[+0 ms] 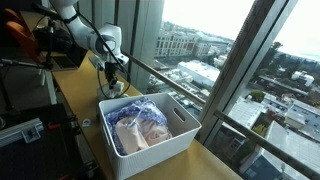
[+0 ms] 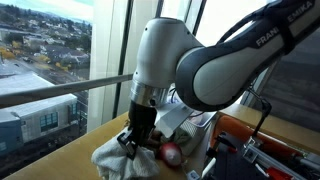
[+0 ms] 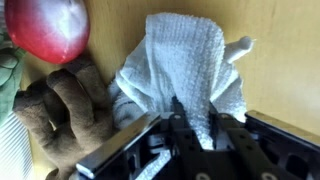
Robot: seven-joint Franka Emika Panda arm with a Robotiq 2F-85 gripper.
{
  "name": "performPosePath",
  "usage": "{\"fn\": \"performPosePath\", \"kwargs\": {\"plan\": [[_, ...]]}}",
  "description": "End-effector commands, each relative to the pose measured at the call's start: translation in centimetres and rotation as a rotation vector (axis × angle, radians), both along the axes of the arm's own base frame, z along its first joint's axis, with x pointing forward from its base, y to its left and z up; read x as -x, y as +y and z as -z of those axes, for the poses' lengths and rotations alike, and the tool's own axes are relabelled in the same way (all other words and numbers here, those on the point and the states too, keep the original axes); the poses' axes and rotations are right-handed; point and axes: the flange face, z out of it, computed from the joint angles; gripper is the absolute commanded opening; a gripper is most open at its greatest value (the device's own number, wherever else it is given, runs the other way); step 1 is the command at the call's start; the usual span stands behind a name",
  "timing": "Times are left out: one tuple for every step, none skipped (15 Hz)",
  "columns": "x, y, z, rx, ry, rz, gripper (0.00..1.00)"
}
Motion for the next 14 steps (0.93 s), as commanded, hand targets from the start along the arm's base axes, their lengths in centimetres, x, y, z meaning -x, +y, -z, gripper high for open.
{"fn": "performPosePath", "kwargs": {"plan": [[1.6,-0.8,-8.9,-0.076,-0.026,0.008,0.04],[1.5,-1.2,-11.4,-0.090,-0.051,0.018,0.04],[1.3,-1.9,-13.9,-0.092,-0.086,0.036,0.04],[0.9,-2.8,-16.5,-0.095,-0.115,0.053,0.05],[0.4,-4.3,-18.8,-0.100,-0.146,0.073,0.05],[-0.1,-5.8,-21.1,-0.102,-0.173,0.096,0.04],[-0.7,-7.7,-23.2,-0.096,-0.208,0.129,0.05],[-1.2,-9.8,-25.2,-0.095,-0.233,0.157,0.05],[-2.0,-12.5,-26.7,-0.077,-0.263,0.196,0.05],[-2.6,-15.2,-27.9,-0.072,-0.277,0.223,0.05],[-3.3,-17.9,-28.2,-0.056,-0.291,0.258,0.05],[-3.8,-20.2,-27.7,-0.037,-0.292,0.283,0.05],[-4.2,-22.0,-26.8,-0.016,-0.298,0.307,0.05],[-4.6,-24.1,-25.4,0.012,-0.287,0.329,0.05]]}}
